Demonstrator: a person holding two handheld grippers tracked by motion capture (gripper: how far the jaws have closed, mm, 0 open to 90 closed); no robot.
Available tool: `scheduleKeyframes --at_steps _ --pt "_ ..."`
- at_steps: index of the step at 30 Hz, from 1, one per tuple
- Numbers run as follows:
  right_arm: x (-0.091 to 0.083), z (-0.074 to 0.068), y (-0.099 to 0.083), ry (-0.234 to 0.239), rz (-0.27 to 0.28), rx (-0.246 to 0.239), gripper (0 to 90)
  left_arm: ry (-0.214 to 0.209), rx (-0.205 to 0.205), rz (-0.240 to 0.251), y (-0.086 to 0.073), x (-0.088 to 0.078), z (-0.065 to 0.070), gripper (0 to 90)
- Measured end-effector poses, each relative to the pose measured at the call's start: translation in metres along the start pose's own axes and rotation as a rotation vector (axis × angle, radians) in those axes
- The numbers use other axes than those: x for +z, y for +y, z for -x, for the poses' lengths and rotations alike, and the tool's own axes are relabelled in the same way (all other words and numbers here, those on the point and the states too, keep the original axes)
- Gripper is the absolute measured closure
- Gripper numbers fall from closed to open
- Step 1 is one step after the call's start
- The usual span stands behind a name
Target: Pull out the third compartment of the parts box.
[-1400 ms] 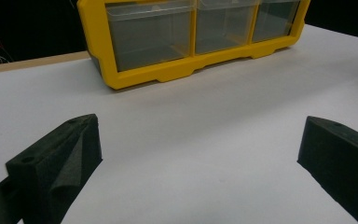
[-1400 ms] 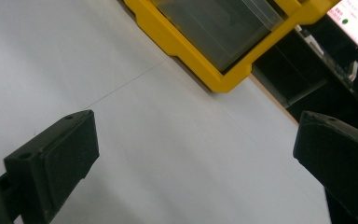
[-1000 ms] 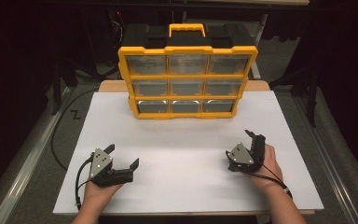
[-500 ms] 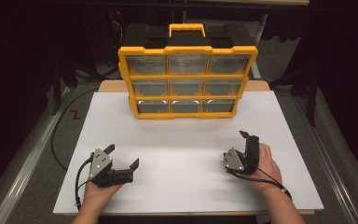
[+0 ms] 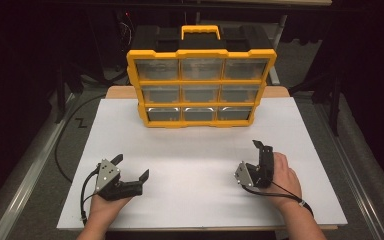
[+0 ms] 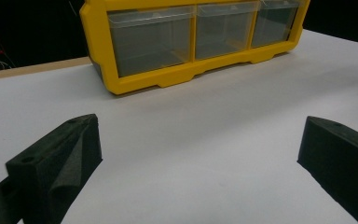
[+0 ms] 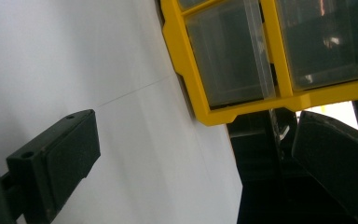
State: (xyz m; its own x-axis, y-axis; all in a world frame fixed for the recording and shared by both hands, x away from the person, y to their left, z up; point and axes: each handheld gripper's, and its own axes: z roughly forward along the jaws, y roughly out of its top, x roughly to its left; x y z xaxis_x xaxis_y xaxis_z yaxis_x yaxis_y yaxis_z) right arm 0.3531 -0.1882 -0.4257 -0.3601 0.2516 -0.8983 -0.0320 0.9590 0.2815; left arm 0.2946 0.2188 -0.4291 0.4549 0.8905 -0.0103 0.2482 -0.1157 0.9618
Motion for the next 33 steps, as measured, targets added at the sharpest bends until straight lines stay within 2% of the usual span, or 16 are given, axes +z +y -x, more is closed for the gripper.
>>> scheduleKeyframes --at_steps 3,5,9,14,16,21,24,31,33 --pt "-0.001 -0.001 0.003 -0.006 -0.001 -0.052 1.7 0.0 0.0 0.0 0.0 0.0 0.0 0.5" --pt "-0.001 -0.001 0.003 -0.008 -0.001 -0.062 1.6 -0.003 0.002 0.0 0.0 0.0 0.0 0.5" --pt "-0.003 -0.002 0.005 -0.023 -0.005 -0.12 1.6 -0.008 0.011 -0.004 0.0 0.0 0.001 0.5" --pt "-0.003 -0.003 0.007 -0.026 -0.009 -0.152 1.3 -0.012 0.019 0.01 0.0 0.0 0.002 0.5" --pt "-0.003 -0.004 0.007 -0.033 -0.018 -0.177 1.3 -0.01 0.017 -0.004 0.0 0.001 0.002 0.5" --pt "-0.004 -0.004 0.009 -0.044 -0.016 -0.194 1.4 0.003 0.015 -0.021 0.0 0.002 0.001 0.5" --pt "-0.004 -0.004 0.01 -0.051 -0.01 -0.204 1.8 0.008 0.026 -0.003 0.0 0.001 0.002 0.5" --pt "-0.004 -0.006 0.014 -0.065 -0.013 -0.222 5.2 0.004 0.007 -0.018 0.0 0.004 0.001 0.5" --pt "-0.003 -0.005 0.016 -0.073 -0.002 -0.241 6.8 0.003 0.01 -0.013 0.0 0.004 0.001 0.5"
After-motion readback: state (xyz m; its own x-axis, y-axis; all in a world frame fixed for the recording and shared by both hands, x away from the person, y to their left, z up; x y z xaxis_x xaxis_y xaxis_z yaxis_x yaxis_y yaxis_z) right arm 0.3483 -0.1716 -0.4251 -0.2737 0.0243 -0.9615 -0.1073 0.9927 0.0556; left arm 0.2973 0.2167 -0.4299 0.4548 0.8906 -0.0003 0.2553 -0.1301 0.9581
